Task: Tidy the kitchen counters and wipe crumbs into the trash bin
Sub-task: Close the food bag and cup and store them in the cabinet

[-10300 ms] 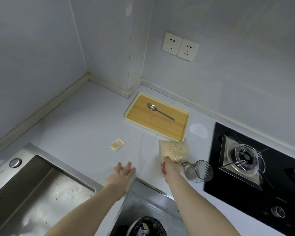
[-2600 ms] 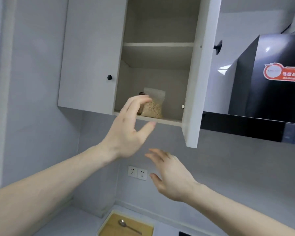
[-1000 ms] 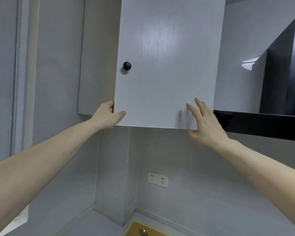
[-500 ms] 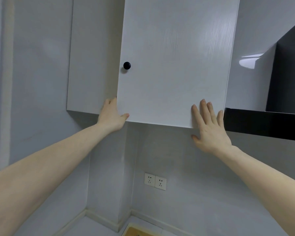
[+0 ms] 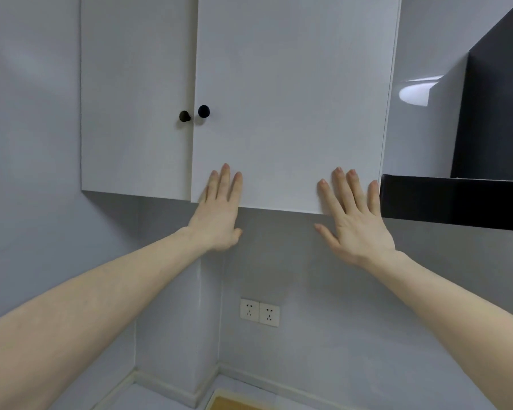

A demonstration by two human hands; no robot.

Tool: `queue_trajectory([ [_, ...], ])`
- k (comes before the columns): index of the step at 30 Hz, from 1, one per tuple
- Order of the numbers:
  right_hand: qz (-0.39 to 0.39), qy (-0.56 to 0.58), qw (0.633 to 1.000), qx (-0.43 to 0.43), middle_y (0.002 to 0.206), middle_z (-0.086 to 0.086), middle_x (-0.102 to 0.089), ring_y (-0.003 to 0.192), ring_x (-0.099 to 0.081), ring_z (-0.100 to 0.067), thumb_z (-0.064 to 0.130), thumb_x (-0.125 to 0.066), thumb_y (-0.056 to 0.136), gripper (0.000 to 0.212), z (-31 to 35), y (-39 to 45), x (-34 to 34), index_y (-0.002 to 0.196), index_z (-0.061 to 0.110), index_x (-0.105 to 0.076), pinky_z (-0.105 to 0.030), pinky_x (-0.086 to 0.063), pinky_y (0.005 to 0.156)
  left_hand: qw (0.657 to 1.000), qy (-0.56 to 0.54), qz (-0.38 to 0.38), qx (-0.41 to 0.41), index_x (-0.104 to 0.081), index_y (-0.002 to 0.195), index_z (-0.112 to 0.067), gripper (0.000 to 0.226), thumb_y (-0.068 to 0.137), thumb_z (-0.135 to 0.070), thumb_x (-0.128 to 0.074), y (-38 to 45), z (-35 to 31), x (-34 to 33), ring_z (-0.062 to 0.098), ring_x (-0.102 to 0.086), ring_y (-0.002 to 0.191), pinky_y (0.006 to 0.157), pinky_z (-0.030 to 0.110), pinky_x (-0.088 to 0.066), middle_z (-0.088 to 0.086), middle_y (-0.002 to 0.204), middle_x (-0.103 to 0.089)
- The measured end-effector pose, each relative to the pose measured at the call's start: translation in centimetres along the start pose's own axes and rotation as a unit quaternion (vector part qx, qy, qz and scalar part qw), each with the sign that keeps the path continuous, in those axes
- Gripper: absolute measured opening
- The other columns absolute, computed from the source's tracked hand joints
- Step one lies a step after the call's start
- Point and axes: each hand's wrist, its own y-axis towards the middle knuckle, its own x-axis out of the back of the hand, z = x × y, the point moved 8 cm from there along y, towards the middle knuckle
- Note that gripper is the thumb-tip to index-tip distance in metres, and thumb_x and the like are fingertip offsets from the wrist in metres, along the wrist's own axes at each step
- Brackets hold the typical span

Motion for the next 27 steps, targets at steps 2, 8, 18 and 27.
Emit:
queue_trajectory([
  [2,-0.009,-0.007,1.0,0.0,0.169,-0.009,0.018,0.155,0.017,-0.033,0.058,-0.033,0.101,0.081,0.0,0.0,-0.1,0.163,0.022,0.005,-0.066,0.003,0.121,1.0,0.003,0.012,0.004,0.025,0.155,-0.012,0.123,0.084,-0.036,-0.072,0.2,-0.3,-0.7,0.04,0.025,0.15,0.126,0.05,-0.007,0.015,0.159,0.038],
  [8,-0.031,-0.025,0.999,-0.004,0.169,-0.011,0.014,0.156,0.014,-0.034,0.061,-0.032,0.1,0.082,-0.1,0.2,-0.5,0.163,0.02,0.001,-0.066,0.004,0.121,0.999,-0.018,0.029,0.01,0.026,0.154,-0.012,0.12,0.082,-0.023,-0.069,0.7,-1.0,-1.9,0.041,0.024,0.15,0.126,0.051,-0.006,0.014,0.159,0.037],
  [18,-0.049,-0.029,0.998,-0.011,0.17,-0.012,0.01,0.156,0.012,-0.035,0.056,-0.05,0.096,0.091,-0.1,0.2,-0.7,0.164,0.02,-0.003,-0.067,0.003,0.121,0.998,-0.042,0.032,0.039,0.024,0.155,-0.012,0.123,0.074,-0.018,-0.069,0.6,-1.9,-2.9,0.038,0.022,0.151,0.125,0.051,-0.008,0.011,0.161,0.034],
  [27,0.086,0.064,0.993,-0.044,0.167,-0.017,0.019,0.154,0.018,-0.037,0.052,-0.059,0.09,0.102,3.3,-1.6,-0.2,0.162,0.015,0.002,-0.061,0.005,0.123,0.987,-0.019,0.146,-0.057,0.001,0.161,-0.019,0.111,0.072,-0.023,-0.065,-5.0,-5.7,-3.4,0.032,0.012,0.154,0.125,0.054,-0.005,0.002,0.169,0.009],
])
